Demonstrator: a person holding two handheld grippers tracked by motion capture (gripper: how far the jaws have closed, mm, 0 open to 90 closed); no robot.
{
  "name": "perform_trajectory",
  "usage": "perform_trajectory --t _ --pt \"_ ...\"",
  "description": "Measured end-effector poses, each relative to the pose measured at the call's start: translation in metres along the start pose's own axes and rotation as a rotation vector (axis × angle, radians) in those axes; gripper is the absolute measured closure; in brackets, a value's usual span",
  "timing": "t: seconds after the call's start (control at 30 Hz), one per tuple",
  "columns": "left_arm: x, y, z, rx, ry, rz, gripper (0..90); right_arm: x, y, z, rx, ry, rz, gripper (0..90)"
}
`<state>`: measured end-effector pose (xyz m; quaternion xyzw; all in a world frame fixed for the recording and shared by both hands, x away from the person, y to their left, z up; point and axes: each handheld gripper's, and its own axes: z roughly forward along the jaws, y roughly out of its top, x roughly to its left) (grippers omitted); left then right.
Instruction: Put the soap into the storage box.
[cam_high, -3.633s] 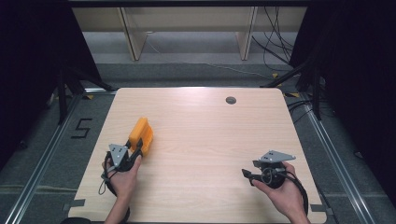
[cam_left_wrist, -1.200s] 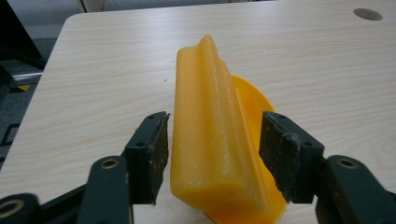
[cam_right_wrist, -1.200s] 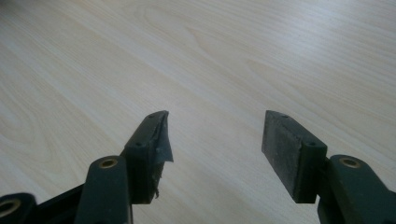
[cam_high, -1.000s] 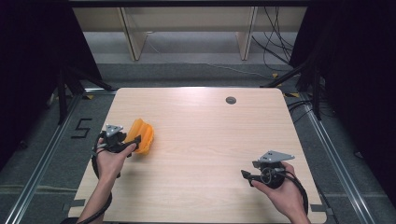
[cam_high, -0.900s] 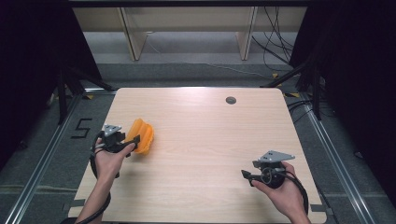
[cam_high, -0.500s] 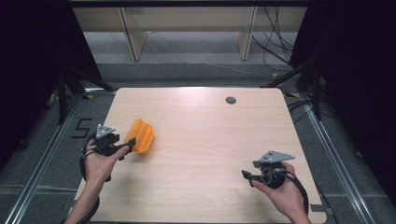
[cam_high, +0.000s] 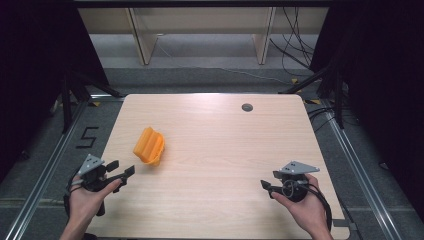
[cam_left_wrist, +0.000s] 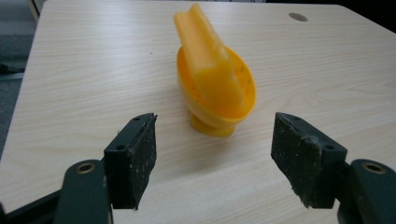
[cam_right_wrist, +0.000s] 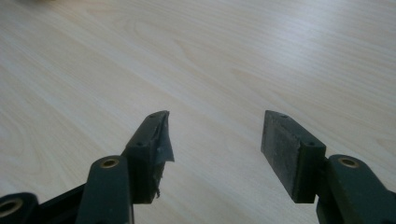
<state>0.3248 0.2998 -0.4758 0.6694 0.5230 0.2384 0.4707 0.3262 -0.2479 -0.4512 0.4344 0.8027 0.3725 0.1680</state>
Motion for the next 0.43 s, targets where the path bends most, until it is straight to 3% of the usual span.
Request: perform_trajectory --t 0.13,0.17,0.3,0.43 --pt "0.003 -0.021 -0.002 -0.019 -0.024 -0.047 31.8 0.002 -0.002 0.002 -0.018 -0.01 0.026 42.6" --pt "0.002 -0.023 -0.001 -0.014 -0.03 -0.051 31.7 0.001 -0.002 0.003 -0.03 -0.009 0.008 42.7" --pt "0.0 -0.025 0.008 0.001 -0.074 -0.072 32.4 0.0 -0.003 0.005 -0.04 -0.004 0.025 42.6" --pt "-0.003 -0.026 0.01 0.008 -0.083 -0.065 32.8 -0.002 -0.004 0.006 -0.047 -0.004 0.024 42.6"
